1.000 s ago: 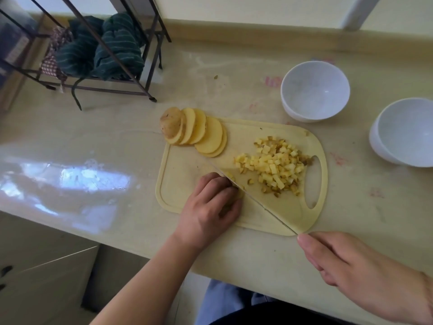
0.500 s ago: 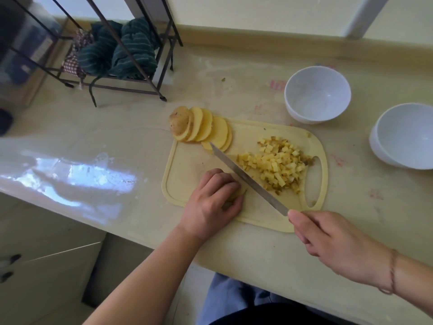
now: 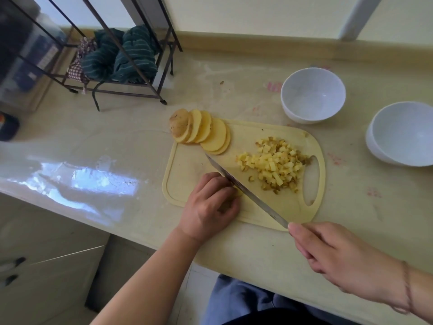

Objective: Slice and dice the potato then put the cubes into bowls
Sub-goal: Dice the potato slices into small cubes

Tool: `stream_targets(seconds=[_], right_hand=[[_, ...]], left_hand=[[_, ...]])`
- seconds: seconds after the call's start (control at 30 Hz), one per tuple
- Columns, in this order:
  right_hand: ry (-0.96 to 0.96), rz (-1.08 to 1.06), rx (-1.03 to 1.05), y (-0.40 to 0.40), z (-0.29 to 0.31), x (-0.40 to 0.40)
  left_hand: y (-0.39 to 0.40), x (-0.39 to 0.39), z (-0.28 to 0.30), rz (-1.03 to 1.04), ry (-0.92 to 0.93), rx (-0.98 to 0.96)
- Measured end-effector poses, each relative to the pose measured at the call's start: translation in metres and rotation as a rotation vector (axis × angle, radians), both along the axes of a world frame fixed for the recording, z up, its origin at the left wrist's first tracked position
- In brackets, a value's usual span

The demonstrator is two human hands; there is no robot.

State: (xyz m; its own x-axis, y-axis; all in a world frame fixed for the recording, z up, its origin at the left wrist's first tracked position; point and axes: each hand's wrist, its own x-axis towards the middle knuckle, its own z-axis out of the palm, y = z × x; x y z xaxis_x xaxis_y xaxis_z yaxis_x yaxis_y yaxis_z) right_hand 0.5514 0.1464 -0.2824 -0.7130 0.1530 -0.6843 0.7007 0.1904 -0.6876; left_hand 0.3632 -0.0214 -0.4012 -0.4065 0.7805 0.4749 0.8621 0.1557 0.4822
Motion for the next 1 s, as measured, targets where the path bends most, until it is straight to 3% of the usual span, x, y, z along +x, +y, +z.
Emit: stream_targets(seconds=[0.4, 0.77, 1.0], right_hand=[[0.051, 0.047, 0.113, 0.005, -0.010, 0.020], [0.068, 0.035, 0.153, -0.001, -0.024, -0.008], [-0.024, -0.055, 0.110, 0.010, -0.007, -0.010]], left_hand=[[0.001, -0.001, 0.001, -0.021, 0.013, -0.003], [0.003, -0.003, 0.001, -0.025, 0.003, -0.003], [0.002, -0.002, 0.000, -0.007, 0.012, -0.011]])
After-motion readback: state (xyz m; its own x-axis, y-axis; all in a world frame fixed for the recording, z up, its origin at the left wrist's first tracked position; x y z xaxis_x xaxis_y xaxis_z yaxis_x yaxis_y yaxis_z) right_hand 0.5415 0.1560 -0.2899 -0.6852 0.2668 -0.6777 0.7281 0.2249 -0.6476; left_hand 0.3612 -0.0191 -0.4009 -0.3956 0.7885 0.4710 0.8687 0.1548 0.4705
